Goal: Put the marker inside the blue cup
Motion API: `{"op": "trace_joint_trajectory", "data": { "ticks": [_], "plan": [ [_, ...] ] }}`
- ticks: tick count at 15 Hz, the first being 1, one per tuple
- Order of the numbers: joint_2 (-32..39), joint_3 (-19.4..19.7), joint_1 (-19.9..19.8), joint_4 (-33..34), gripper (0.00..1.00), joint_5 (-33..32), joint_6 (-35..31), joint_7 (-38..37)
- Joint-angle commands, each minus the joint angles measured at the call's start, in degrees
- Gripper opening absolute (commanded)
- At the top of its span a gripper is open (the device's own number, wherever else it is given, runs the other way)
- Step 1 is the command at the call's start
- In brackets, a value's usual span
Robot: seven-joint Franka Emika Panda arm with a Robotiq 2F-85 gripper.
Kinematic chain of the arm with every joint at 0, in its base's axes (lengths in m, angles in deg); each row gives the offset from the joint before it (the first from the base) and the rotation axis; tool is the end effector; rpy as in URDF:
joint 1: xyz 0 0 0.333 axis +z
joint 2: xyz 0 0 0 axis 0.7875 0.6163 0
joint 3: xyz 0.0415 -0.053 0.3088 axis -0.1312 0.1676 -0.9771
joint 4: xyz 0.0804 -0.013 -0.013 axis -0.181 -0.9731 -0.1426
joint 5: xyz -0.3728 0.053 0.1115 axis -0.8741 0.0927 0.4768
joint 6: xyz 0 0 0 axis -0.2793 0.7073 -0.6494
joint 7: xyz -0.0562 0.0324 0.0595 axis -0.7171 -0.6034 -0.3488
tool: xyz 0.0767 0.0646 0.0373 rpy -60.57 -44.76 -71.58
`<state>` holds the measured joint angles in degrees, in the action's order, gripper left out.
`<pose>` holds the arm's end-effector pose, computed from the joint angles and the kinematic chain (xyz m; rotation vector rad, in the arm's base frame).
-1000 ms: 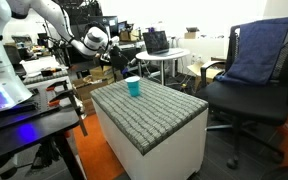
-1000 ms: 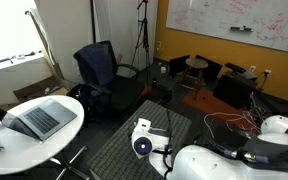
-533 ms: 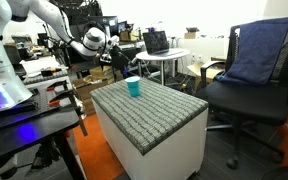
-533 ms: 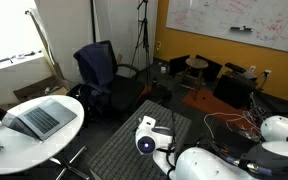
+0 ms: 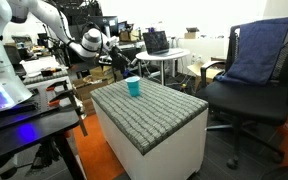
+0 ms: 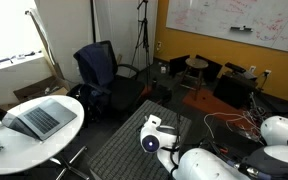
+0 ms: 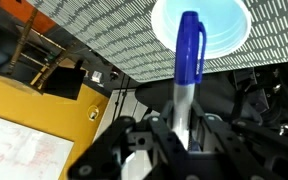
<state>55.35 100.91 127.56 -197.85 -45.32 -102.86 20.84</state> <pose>0.5377 0.0937 0.1167 2.2970 -0.7744 0.8737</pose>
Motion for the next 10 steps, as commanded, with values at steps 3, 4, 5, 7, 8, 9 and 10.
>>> {"op": "trace_joint_trajectory", "data": {
  "ticks": [3,4,5,7,8,9,10],
  "plan": [
    [2.29,0.77,1.14,-1.53,0.05,1.06,-0.32,-2.87],
    [2.81,0.61,0.9,-1.37,0.05,1.11,-0.66,-3.19],
    [3.43,0.5,0.7,-1.15,0.05,1.27,-0.89,-3.51],
    [4.79,0.24,0.44,-0.79,0.05,1.58,-1.7,-4.68],
    [5.77,0.38,0.69,-0.69,0.05,1.71,-1.84,-5.34],
    [6.8,0.48,0.96,-0.57,0.05,1.85,-2.47,-6.22],
    [7.68,0.61,1.19,-0.48,0.05,2.06,-2.75,-6.79]
  ]
}}
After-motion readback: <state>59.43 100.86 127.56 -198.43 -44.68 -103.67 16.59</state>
